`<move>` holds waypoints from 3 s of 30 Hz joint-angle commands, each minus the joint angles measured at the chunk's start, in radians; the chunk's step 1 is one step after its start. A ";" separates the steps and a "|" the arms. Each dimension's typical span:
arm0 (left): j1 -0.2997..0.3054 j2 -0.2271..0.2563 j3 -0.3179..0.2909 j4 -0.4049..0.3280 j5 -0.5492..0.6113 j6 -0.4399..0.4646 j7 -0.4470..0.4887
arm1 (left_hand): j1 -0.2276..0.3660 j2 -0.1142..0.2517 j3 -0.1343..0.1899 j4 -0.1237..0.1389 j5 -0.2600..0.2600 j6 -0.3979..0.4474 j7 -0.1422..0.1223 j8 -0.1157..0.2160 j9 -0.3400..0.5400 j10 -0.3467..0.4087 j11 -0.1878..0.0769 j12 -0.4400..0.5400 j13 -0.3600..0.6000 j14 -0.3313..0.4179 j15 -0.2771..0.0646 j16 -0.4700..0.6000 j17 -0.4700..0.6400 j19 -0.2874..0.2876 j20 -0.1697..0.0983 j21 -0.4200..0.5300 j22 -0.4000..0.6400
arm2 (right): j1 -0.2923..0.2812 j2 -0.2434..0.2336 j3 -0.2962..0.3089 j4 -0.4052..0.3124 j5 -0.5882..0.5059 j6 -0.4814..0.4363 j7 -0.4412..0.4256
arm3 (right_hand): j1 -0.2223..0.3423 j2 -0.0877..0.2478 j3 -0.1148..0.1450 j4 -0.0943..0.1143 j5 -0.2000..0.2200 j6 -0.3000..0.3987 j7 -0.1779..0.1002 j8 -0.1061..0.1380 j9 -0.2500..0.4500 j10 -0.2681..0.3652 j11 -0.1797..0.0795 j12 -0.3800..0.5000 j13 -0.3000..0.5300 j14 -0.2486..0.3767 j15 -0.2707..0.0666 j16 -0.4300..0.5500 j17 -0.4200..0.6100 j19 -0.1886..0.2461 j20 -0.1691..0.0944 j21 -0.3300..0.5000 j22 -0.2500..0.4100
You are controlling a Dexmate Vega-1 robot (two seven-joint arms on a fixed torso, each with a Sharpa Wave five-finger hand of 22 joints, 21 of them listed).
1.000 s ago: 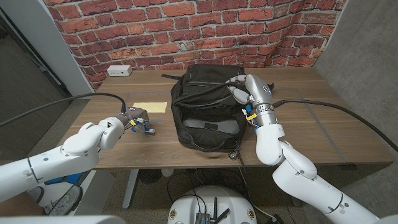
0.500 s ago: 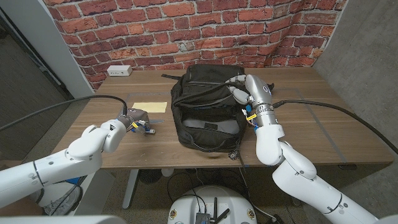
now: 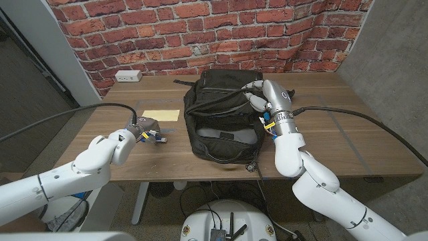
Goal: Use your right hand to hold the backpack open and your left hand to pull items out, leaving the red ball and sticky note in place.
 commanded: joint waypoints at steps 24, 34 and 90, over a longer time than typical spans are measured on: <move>0.008 -0.015 -0.013 0.002 0.028 -0.009 0.028 | -0.072 -0.082 -0.083 0.013 -0.006 -0.224 0.004 -0.020 0.006 -0.282 0.003 -0.008 -0.001 -0.297 -0.080 -0.004 -0.004 -0.090 -0.148 -0.016 0.000 | 0.007 0.003 0.003 0.007 -0.008 0.003 0.014 | 0.000 0.006 0.004 0.003 0.011 0.009 0.000 0.006 0.004 0.004 -0.002 0.002 0.003 -0.004 -0.110 -0.003 0.005 0.000 -0.141 0.012 0.003; 0.031 -0.012 -0.046 -0.012 0.001 -0.011 0.081 | -0.128 -0.092 -0.134 0.024 -0.009 -0.337 0.016 -0.022 -0.001 -0.411 0.012 -0.007 -0.003 -0.424 -0.059 -0.005 -0.006 -0.177 -0.139 -0.021 -0.003 | 0.003 0.002 0.006 0.011 -0.007 0.012 0.007 | -0.001 0.006 0.004 0.004 0.011 0.009 0.001 0.006 0.004 0.004 -0.003 0.002 0.005 -0.005 -0.110 -0.004 0.006 0.000 -0.141 0.013 0.003; 0.008 -0.119 -0.178 0.122 -0.434 -0.199 0.365 | -0.187 -0.042 -0.152 0.038 -0.005 -0.360 0.025 -0.008 -0.004 -0.466 0.025 0.003 -0.004 -0.486 -0.025 0.002 -0.007 -0.229 -0.114 -0.015 -0.004 | -0.141 -0.107 0.061 -0.138 -0.064 -0.037 0.111 | -0.008 0.002 0.001 0.004 0.012 0.008 -0.007 0.007 0.004 -0.001 -0.005 -0.003 0.005 -0.009 -0.110 -0.010 0.011 -0.004 -0.141 0.020 0.002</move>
